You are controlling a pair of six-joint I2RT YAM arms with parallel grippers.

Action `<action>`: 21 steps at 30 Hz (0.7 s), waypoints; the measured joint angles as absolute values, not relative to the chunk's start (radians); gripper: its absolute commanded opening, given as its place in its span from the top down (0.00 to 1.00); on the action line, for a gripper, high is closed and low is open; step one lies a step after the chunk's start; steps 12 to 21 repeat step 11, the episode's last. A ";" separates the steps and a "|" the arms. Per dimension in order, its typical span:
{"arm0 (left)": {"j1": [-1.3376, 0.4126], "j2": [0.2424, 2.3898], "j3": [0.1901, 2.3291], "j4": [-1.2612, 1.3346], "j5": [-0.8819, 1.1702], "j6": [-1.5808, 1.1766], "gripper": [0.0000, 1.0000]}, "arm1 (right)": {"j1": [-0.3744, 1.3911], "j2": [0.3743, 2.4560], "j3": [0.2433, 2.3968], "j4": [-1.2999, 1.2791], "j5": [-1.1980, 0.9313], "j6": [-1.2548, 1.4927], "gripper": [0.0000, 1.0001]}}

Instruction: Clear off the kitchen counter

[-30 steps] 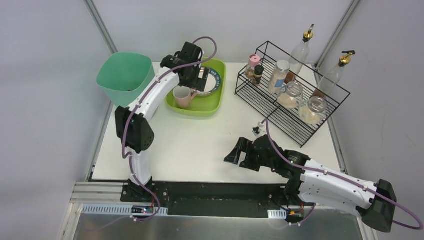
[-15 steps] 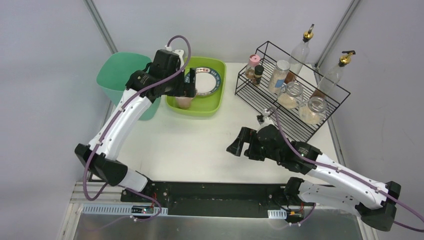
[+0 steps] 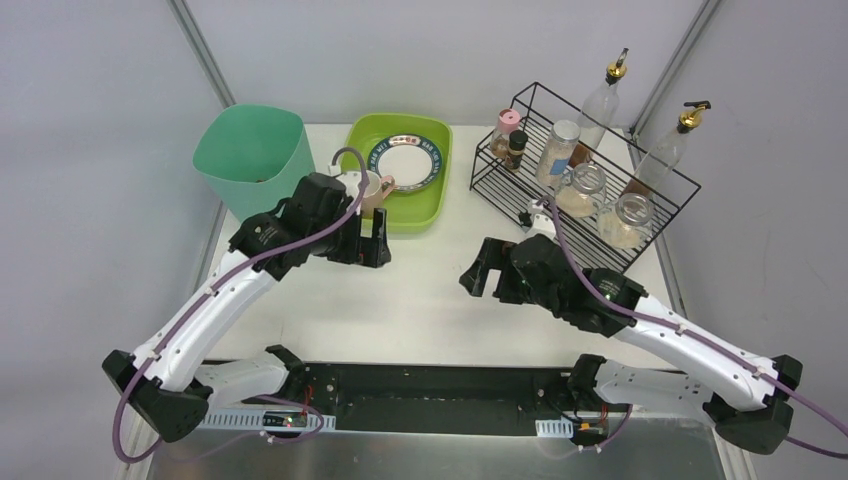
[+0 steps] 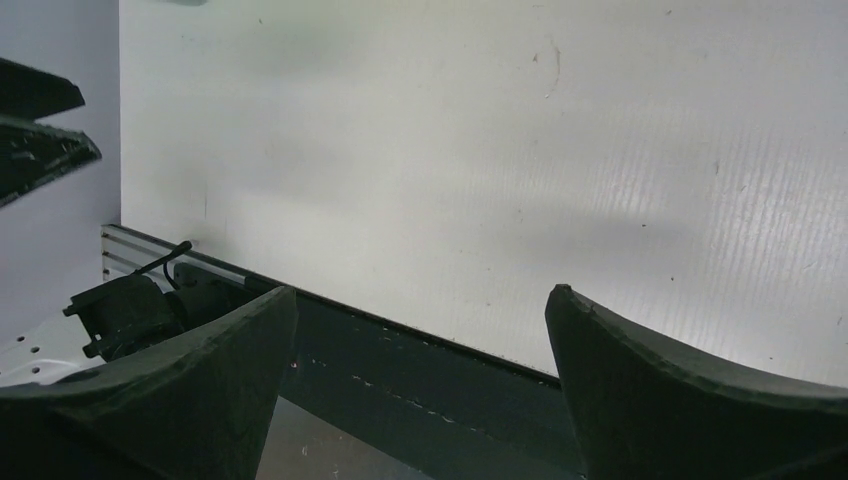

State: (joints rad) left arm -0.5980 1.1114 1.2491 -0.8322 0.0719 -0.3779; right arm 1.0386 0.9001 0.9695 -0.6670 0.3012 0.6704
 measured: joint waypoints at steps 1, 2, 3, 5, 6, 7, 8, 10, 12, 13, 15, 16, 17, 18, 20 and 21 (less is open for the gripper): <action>-0.605 1.089 1.224 -0.825 0.078 -0.378 0.01 | 1.039 0.904 0.973 -0.669 0.306 0.666 0.01; -0.610 1.068 1.198 -0.818 0.083 -0.377 0.01 | 1.039 0.907 0.978 -0.669 0.310 0.662 0.01; -0.610 1.047 1.174 -0.813 0.097 -0.377 0.01 | 1.039 0.911 0.981 -0.670 0.311 0.657 0.01; -0.610 1.019 1.136 -0.809 0.109 -0.376 0.01 | 1.039 0.916 0.984 -0.670 0.311 0.647 0.01; -0.610 1.010 1.122 -0.807 0.118 -0.376 0.01 | 1.039 0.916 0.985 -0.670 0.311 0.641 0.01; -0.610 1.001 1.111 -0.803 0.127 -0.375 0.01 | 1.039 0.916 0.985 -0.670 0.309 0.636 0.01; -0.610 0.995 1.103 -0.798 0.132 -0.374 0.01 | 1.039 0.916 0.985 -0.669 0.306 0.626 0.01; -0.610 0.982 1.090 -0.788 0.152 -0.370 0.01 | 1.039 0.916 0.985 -0.665 0.298 0.606 0.01; -0.610 0.976 1.087 -0.786 0.157 -0.366 0.01 | 1.039 0.916 0.985 -0.663 0.295 0.597 0.01; -0.610 0.976 1.087 -0.786 0.157 -0.366 0.01 | 1.039 0.916 0.985 -0.663 0.295 0.597 0.01; -0.610 0.976 1.087 -0.786 0.157 -0.366 0.01 | 1.039 0.916 0.985 -0.663 0.295 0.597 0.01; -0.610 0.976 1.087 -0.786 0.157 -0.366 0.01 | 1.039 0.916 0.985 -0.663 0.295 0.597 0.01; -0.610 0.976 1.087 -0.786 0.157 -0.366 0.01 | 1.039 0.916 0.985 -0.663 0.295 0.597 0.01; -0.610 0.976 1.087 -0.786 0.157 -0.366 0.01 | 1.039 0.916 0.985 -0.663 0.295 0.597 0.01; -0.610 0.976 1.087 -0.786 0.157 -0.366 0.01 | 1.039 0.916 0.985 -0.663 0.295 0.597 0.01; -0.610 0.976 1.087 -0.786 0.157 -0.366 0.01 | 1.039 0.916 0.985 -0.663 0.295 0.597 0.01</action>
